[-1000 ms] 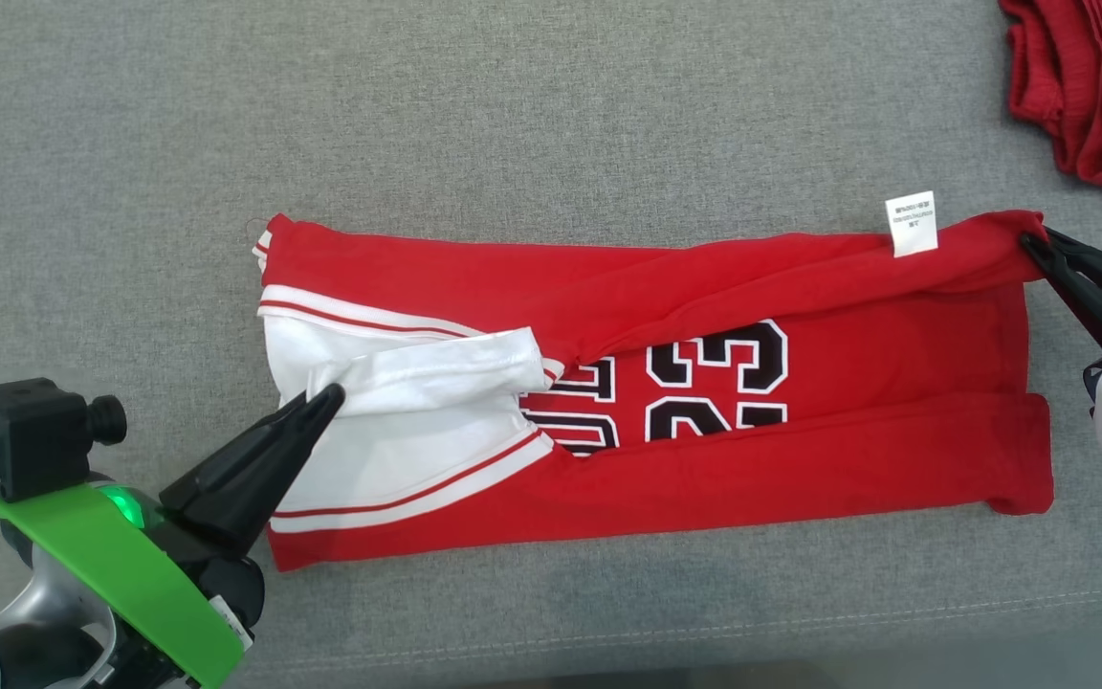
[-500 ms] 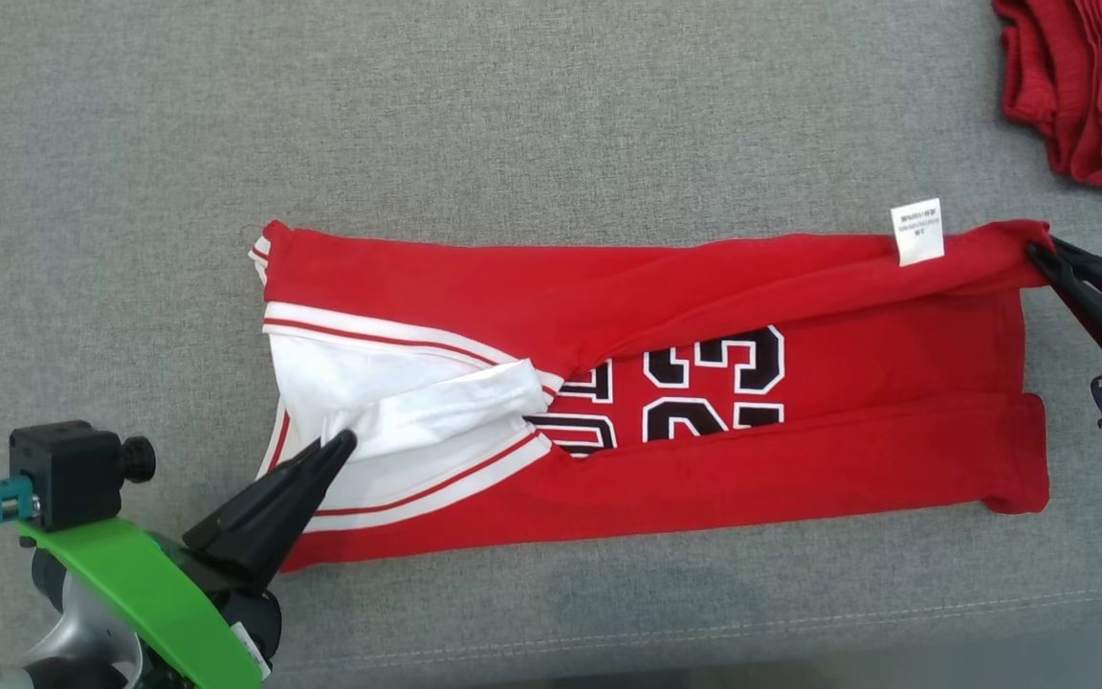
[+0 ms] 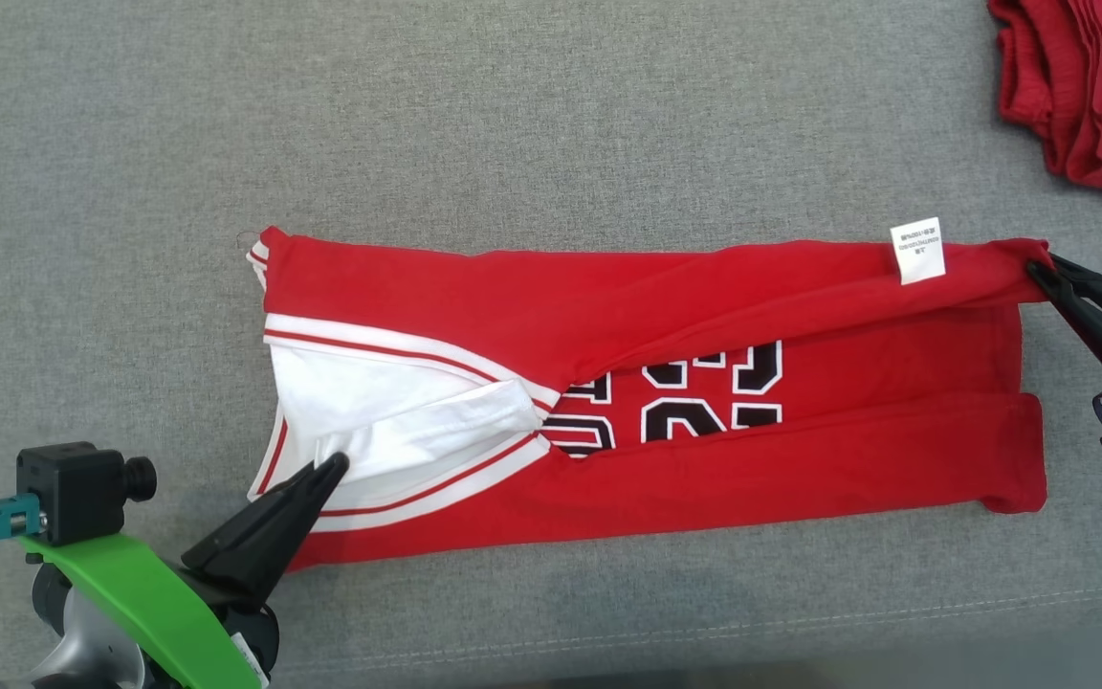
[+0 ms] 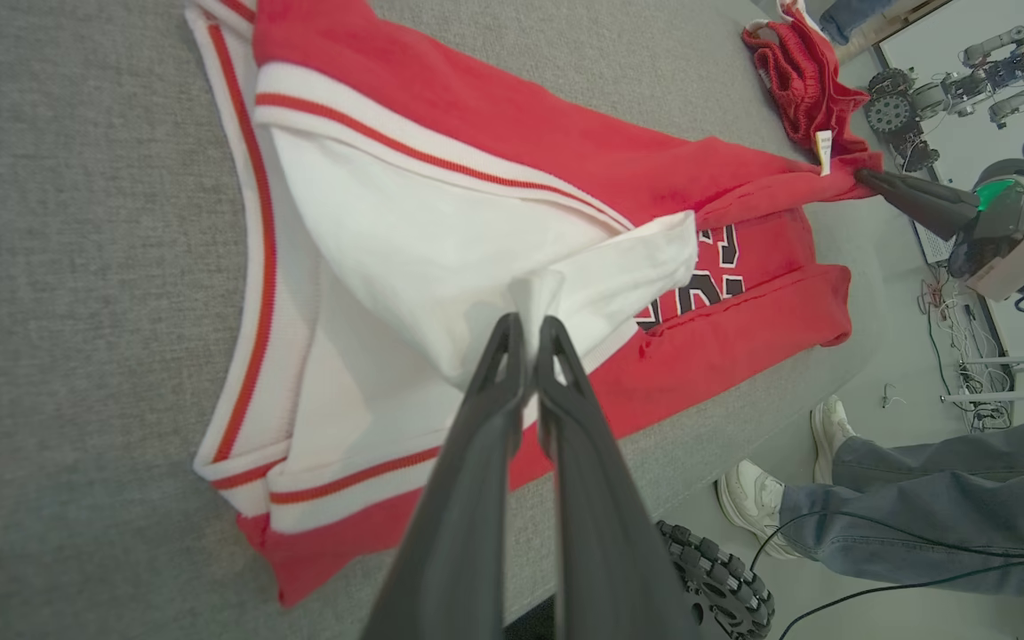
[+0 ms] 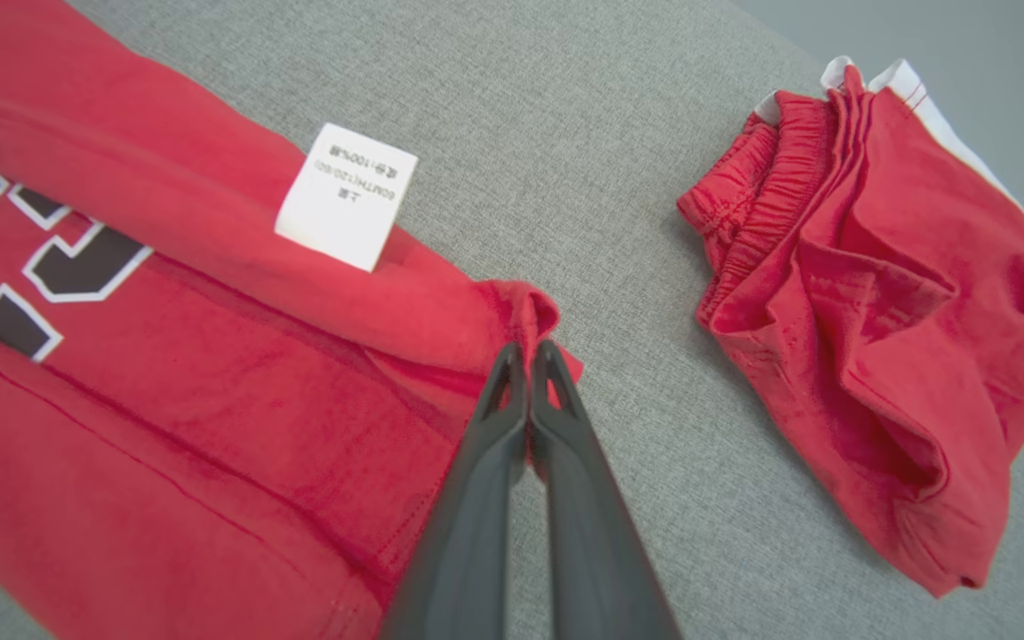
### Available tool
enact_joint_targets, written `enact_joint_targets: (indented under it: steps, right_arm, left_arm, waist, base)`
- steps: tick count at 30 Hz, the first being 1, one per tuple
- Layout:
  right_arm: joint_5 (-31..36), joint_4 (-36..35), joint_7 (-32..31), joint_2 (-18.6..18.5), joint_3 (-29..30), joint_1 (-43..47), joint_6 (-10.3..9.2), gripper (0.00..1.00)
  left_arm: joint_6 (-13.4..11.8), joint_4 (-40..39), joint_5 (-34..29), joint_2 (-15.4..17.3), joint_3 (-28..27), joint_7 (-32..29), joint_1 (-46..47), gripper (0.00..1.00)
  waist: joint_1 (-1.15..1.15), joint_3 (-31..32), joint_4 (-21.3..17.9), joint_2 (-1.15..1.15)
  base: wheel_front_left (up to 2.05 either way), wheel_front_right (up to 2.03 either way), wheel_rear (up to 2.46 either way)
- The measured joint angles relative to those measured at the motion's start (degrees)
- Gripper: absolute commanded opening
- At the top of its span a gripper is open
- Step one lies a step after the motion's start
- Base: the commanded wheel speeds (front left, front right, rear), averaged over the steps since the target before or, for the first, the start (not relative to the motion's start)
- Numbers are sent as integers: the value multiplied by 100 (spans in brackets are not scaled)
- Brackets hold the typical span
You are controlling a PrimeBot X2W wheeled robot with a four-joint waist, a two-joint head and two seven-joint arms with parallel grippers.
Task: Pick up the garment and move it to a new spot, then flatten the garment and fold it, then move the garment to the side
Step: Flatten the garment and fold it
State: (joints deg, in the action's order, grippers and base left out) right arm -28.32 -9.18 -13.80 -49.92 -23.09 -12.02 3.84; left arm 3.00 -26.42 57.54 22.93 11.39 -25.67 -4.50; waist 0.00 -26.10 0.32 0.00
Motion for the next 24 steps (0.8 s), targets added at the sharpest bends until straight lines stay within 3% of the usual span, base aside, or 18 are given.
enact_joint_targets:
  steps: [24]
  right_arm:
    - [160, 65, 176, -58, -8, -165, 18, 0]
  left_arm:
    - [-2, 185, 19, -41, 198, -77, -105, 0]
  waist:
    - [0, -65, 67, 0]
  base:
    - [0, 0, 0]
